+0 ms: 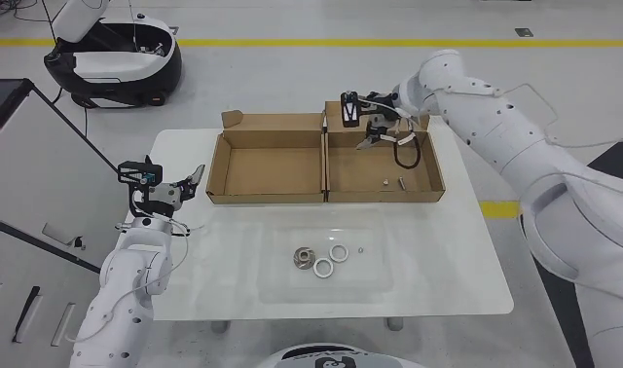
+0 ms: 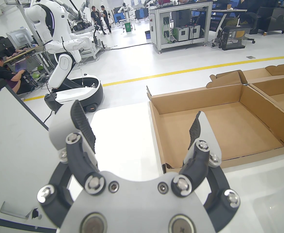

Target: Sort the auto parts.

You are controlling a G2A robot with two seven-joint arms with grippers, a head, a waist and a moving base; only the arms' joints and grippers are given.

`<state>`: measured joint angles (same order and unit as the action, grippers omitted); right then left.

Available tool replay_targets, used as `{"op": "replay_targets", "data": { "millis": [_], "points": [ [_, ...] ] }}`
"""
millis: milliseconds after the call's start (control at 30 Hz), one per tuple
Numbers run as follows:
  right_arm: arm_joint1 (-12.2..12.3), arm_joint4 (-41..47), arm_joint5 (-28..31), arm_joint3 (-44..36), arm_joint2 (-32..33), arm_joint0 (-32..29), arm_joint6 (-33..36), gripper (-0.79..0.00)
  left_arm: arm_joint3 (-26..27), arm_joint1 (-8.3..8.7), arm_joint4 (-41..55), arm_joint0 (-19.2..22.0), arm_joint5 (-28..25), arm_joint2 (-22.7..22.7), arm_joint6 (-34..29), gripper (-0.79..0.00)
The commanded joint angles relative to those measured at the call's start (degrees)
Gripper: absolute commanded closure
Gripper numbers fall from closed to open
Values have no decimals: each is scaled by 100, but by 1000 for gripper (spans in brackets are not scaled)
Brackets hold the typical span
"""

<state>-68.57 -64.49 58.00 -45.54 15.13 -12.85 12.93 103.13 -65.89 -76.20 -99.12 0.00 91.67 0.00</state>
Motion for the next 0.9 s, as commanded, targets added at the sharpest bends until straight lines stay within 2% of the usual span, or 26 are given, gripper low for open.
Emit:
{"op": "replay_targets", "data": {
  "millis": [0,300,400,633,800,867],
  "points": [
    [-7,-10,0,25,-4,3,-39,-785,0,0,0,0,0,0,0,-785],
    [-4,-15,-51,42,1,-11,-25,-785,0,0,0,0,0,0,0,-785],
    [23,80,-136,-56,91,-41,196,-785,0,0,0,0,0,0,0,-785],
    [180,799,0,-961,275,-80,1416,-785,0,0,0,0,0,0,0,-785],
    [356,1660,-109,-1758,372,-152,2712,-785,0,0,0,0,0,0,0,-785],
    [425,2029,-350,-2099,388,-199,3325,-785,0,0,0,0,0,0,0,-785]
  ]
}}
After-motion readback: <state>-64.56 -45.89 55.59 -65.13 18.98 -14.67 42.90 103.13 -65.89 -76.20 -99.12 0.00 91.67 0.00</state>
